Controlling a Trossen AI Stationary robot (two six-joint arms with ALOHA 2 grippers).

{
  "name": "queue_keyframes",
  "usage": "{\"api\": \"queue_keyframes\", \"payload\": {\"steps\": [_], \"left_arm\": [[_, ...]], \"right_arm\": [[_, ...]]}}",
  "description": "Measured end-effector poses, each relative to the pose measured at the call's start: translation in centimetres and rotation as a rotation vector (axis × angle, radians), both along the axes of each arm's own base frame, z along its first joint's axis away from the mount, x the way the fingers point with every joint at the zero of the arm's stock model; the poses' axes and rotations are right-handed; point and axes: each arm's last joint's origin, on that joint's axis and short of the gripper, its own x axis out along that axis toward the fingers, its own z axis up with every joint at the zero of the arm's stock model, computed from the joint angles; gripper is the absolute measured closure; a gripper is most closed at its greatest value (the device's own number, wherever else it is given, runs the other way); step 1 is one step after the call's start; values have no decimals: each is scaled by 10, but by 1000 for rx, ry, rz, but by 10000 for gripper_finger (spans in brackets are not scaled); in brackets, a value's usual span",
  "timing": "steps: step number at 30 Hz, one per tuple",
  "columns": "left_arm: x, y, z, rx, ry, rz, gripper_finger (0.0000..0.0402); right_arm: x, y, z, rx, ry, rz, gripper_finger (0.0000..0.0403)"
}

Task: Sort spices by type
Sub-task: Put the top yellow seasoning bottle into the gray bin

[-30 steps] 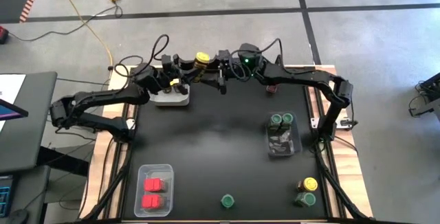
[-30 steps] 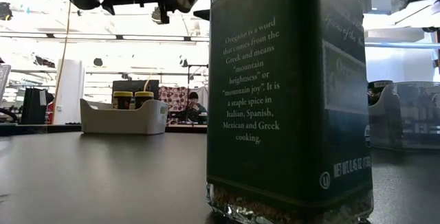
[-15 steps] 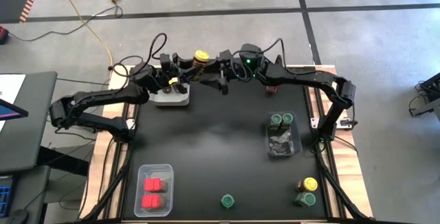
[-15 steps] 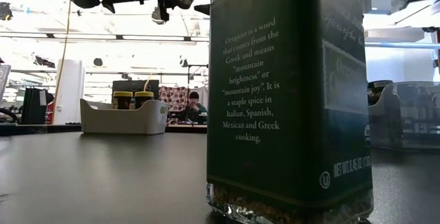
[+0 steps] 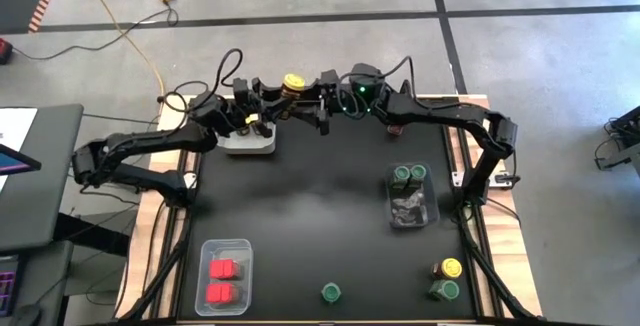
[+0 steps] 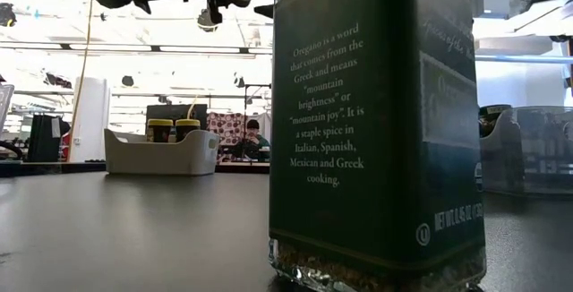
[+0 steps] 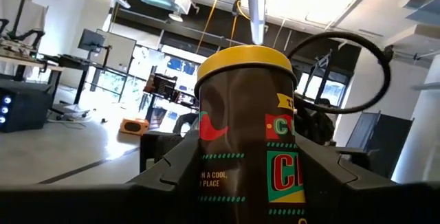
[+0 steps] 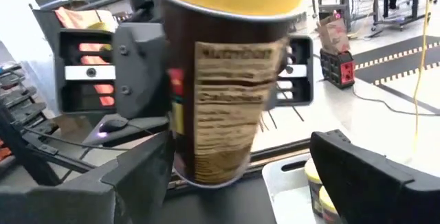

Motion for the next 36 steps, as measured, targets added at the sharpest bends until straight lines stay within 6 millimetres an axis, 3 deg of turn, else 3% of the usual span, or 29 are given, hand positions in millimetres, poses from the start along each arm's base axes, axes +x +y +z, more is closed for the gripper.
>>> {"api": "queue_keyframes", "payload": {"steps": [14,18,27,36], "left_arm": [[17,-3,6,8,-11,-17,235],[17,-3,5,8,0,-18,235],[17,-2,4,9,9,-20,235],[18,-2,1,-12,45,-23,235]], "right_arm": [[1,4,2,-4,-13,31,44],[2,6,1,-8,-8,36,75],[1,6,0,-41,-3,44,187],[1,5,-1,-36,9,45,178]]}}
